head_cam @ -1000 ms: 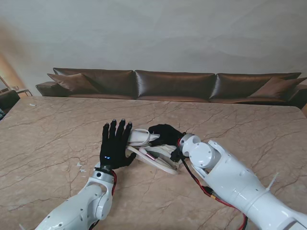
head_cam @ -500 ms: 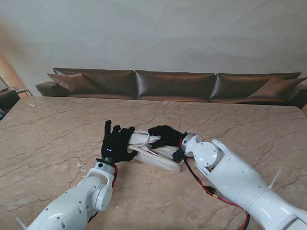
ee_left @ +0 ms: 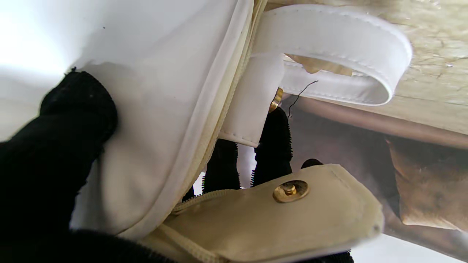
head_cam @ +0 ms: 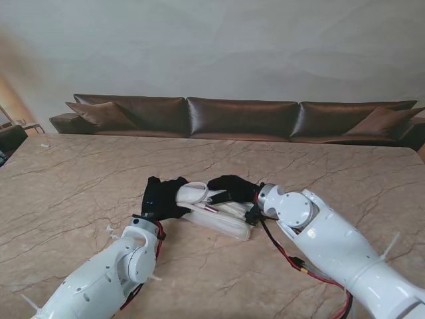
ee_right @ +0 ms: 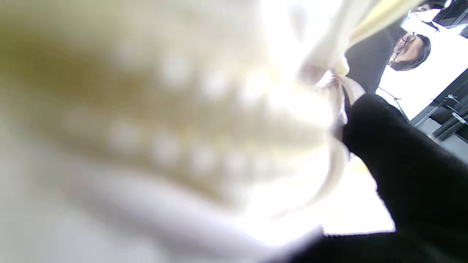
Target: Pack the cosmetics bag
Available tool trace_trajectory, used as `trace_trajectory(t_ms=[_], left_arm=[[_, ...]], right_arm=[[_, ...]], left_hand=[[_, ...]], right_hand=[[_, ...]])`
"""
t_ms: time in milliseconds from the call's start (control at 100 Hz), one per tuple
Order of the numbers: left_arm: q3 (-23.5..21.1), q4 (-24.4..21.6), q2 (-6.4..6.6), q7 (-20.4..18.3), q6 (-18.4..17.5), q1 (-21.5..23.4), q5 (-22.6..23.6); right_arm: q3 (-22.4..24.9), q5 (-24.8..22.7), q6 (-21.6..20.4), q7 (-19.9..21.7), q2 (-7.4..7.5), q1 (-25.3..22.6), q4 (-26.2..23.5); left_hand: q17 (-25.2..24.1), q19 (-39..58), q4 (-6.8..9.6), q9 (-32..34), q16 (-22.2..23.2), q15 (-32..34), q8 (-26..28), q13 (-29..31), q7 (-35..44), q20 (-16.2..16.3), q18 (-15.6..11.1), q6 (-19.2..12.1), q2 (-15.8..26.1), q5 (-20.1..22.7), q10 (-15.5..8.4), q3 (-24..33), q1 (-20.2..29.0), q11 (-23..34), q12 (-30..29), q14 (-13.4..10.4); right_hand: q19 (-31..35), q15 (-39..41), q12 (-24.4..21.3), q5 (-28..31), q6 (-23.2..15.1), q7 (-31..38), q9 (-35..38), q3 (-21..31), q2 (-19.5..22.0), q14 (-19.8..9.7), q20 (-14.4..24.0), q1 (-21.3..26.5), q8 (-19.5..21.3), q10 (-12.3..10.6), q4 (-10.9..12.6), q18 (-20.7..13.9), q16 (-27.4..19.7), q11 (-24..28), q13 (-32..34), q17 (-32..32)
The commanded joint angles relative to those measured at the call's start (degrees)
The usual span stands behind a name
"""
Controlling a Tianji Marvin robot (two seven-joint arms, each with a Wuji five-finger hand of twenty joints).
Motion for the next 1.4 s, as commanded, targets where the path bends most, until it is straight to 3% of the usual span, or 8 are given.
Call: trace_trajectory(t_ms=[0, 130, 190, 250, 480, 640, 930, 1390], left_arm=[[0.5, 0.8, -1.00, -0.1, -0.5, 0.1, 0.0], [1.7, 3.4, -1.78, 2.5, -2.1, -1.1, -0.8], [1.7, 3.9, -2.04, 2.7, -3.1, -1.2, -1.6], [1.5, 3.9, -2.11, 2.3, -3.8, -1.1, -2.4], [-0.2, 3.6, -2.06, 1.3, -4.1, -0.5, -3.6], [-2.9, 2.2, -2.03, 0.3, -5.3, 1.1, -5.5], [-6.9, -1.0, -0.99, -3.2, -6.4, 3.6, -6.2], [-8.9, -0.8, -1.87, 1.0, -5.0, 4.6, -6.7]], right_arm=[[0.2, 0.1, 0.5, 0.7, 0.25, -0.6, -1.3], [1.3, 0.4, 1.2, 1.9, 0.73, -1.1, -2.1], [2.0, 0.1, 1.6, 2.6, 1.12, -1.5, -2.8], [3.1, -0.3, 2.3, 3.1, 1.46, -2.0, -3.7], [10.0, -2.9, 5.6, 5.1, 3.28, -5.9, -9.1], [14.8, -5.6, 8.0, 8.3, 4.81, -8.5, -12.3], [17.8, -12.2, 12.3, 11.9, 6.49, -10.4, -13.6], [17.6, -13.6, 15.7, 14.4, 7.19, -11.9, -11.0]], left_hand=[[1.0, 2.8, 2.29, 11.6, 1.5, 2.3, -0.6, 3.4, 6.3, -0.4, 0.7, -8.2, 10.2, 5.3, -1.9, 9.2, 10.3, 3.8, 2.6, -1.0], [2.4, 4.2, 1.25, 17.8, 3.5, 5.9, -8.9, 6.7, 2.0, -1.4, 1.2, -10.0, 9.9, 11.0, -1.6, 9.1, 13.4, 7.7, 10.7, -0.9], [1.0, 3.6, 0.43, 18.4, 5.4, 6.7, -23.1, 5.6, -6.3, -2.1, 1.3, -5.9, 11.6, 14.1, -6.3, 7.8, 16.5, 11.8, 20.5, 0.0], [-0.5, 2.8, 0.35, 18.1, 8.0, 8.0, -25.9, 4.0, -4.7, -1.9, 1.6, -6.3, 11.8, 19.0, -6.4, 7.2, 18.6, 15.2, 26.6, 1.2], [-0.1, 4.0, -0.66, 15.1, 10.3, 9.7, 0.5, 1.4, 7.5, -0.2, 2.4, -10.7, 13.7, 14.9, -12.2, 8.0, 18.5, 23.0, 30.9, 1.7], [0.3, 4.6, -0.33, 15.7, 9.4, 9.6, -0.7, 2.1, 6.1, 0.1, 2.7, -9.7, 12.1, 15.3, -11.1, 10.5, 16.6, 21.4, 26.6, 2.8], [-0.5, 4.2, 0.62, 14.8, 9.4, 10.2, -3.0, 1.2, 5.5, 0.2, 3.0, -7.6, 14.9, 14.3, -9.1, 9.2, 11.4, 21.2, 26.6, 3.7], [0.7, 6.3, 1.05, 16.5, 11.2, 15.1, 6.0, 4.0, 8.4, 1.3, 4.2, -7.0, 13.1, 16.2, -9.9, 12.8, 11.1, 30.1, 27.2, 4.7]], right_hand=[[-1.6, -4.4, -0.8, -1.6, -8.3, -1.1, -2.6, -2.8, 1.5, -2.1, 0.5, -2.9, 2.2, -3.7, 1.6, -0.1, -2.7, -1.9, -1.7, -1.8], [-5.7, -7.1, -1.5, -5.2, -6.9, -4.3, -6.6, -7.6, 2.5, -1.9, 0.5, -3.5, 1.7, -3.5, 1.9, -0.3, -3.2, -3.6, -5.4, -5.7], [-8.7, -8.9, -1.9, -7.1, -6.5, -5.6, -8.6, -10.1, 3.3, -2.2, 0.4, -3.7, 1.5, -3.5, 2.2, -0.7, -3.7, -4.4, -7.4, -7.7], [-12.4, -11.3, -2.6, -8.9, -6.1, -6.9, -10.7, -12.4, 3.9, -2.4, -0.1, -3.6, 1.1, -3.5, 2.5, -1.0, -4.7, -5.7, -9.5, -10.0], [-22.2, -17.7, -5.1, -12.2, -4.9, -9.4, -15.1, -18.2, 5.5, -3.1, -1.6, -4.2, -0.1, -3.2, 3.6, -1.0, -7.8, -8.9, -14.1, -15.6], [-23.8, -19.2, -5.8, -13.4, -3.8, -10.5, -16.9, -18.0, 4.7, -3.4, -1.7, -3.0, -0.6, -2.8, 4.2, -1.0, -8.4, -10.1, -15.3, -16.5], [-21.3, -18.6, -6.6, -14.6, -2.0, -10.4, -19.5, 0.1, 0.5, -3.6, 2.8, 0.7, -0.8, -1.9, 3.3, -1.7, -7.7, -8.7, -14.9, -13.6], [-13.6, -12.8, -5.8, -13.9, -2.0, -8.5, -18.7, 0.1, -2.4, -3.6, 6.1, 2.5, 0.5, -1.6, 1.8, -2.3, -4.5, -6.0, -14.0, -11.5]])
